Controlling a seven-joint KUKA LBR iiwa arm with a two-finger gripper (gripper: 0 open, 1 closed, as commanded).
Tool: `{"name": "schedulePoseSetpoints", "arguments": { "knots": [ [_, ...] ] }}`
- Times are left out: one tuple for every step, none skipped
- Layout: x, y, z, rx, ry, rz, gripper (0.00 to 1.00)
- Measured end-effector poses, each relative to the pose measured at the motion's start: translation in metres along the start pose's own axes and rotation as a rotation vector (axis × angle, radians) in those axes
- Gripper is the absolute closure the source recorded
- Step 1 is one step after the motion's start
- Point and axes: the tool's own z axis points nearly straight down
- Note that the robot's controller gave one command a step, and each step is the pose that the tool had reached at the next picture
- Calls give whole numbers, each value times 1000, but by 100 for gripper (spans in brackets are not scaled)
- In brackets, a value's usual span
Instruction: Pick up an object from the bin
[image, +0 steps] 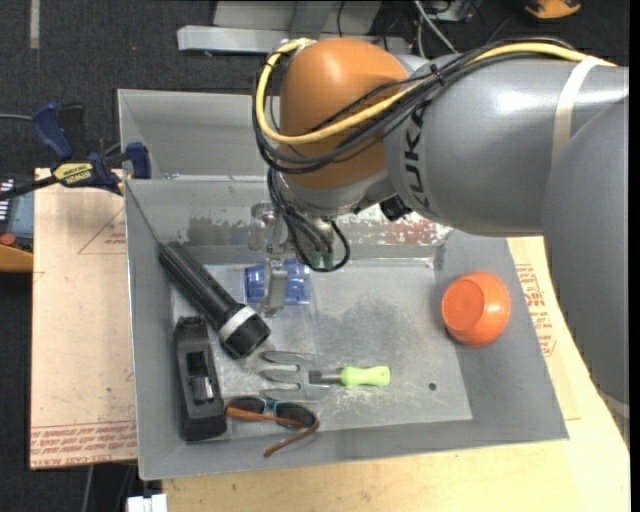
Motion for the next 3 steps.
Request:
{"name": "schedulePoseSetpoints", "arguments": {
  "knots": [
    [-2, -1, -5, -1, -8, 4, 0],
    [-28, -58, 128, -4, -14, 57, 0],
    [-25, -79, 65, -6, -23, -21, 0]
  ]
}}
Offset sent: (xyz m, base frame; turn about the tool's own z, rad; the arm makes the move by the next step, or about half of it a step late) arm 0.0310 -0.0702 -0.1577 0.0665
